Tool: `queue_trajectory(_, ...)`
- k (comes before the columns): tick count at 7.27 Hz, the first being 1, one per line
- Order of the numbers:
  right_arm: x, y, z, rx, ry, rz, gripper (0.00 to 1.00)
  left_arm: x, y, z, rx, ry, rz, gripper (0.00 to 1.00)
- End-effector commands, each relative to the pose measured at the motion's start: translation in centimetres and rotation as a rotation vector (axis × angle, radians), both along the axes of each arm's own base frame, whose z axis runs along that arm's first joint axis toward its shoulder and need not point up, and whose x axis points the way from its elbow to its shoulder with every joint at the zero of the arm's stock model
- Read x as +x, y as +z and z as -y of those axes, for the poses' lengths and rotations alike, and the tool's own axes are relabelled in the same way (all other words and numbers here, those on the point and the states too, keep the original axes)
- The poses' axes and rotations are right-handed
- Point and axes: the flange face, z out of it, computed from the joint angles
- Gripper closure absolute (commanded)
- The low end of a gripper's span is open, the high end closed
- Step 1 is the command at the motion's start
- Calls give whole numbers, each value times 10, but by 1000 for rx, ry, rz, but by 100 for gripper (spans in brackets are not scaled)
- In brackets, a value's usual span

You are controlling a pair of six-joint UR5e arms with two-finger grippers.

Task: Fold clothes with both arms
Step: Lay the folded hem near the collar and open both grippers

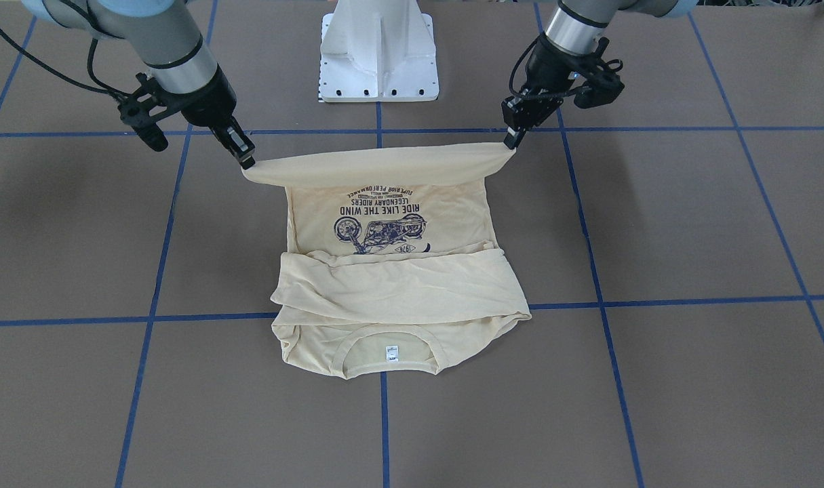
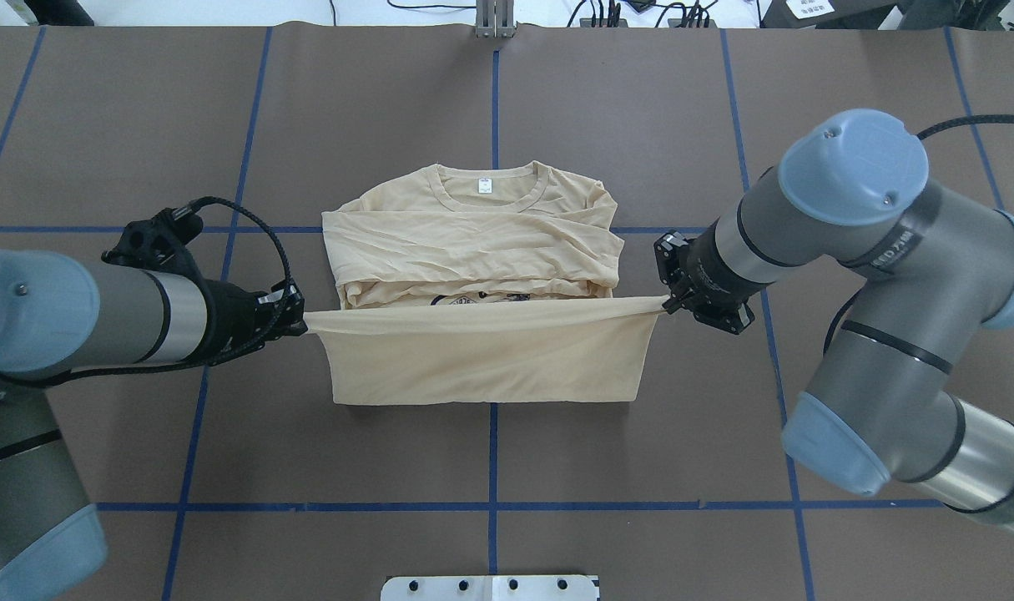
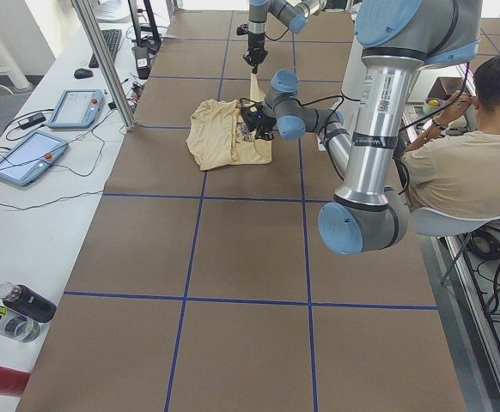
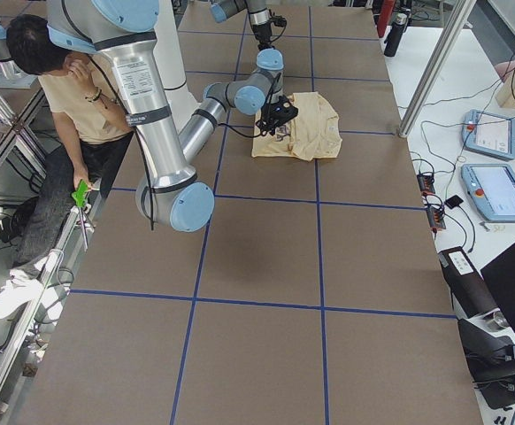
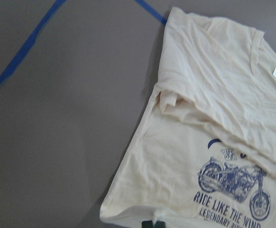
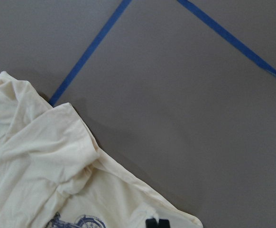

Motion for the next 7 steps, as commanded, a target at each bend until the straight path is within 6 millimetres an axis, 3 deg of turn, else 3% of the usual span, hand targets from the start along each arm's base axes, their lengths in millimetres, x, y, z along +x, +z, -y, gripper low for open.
queue_trajectory(1, -28, 4, 59, 31, -18, -56, 100, 17, -2, 59, 29, -47, 35, 100)
queue_trajectory(2, -32, 5, 91, 50, -19, -84, 100, 14, 6, 81, 52, -58, 69, 100)
queue_trajectory(4, -28, 2, 127, 67, -14, -107, 100, 2, 10, 100, 74, -78, 94, 100)
queue_trajectory(6, -49, -1, 153, 78, -27, -137, 100, 9, 21, 115, 93, -81, 100, 100)
queue_trajectory(7, -60, 11, 167, 106, -13, -133, 100, 21, 33, 135, 104, -93, 86, 100)
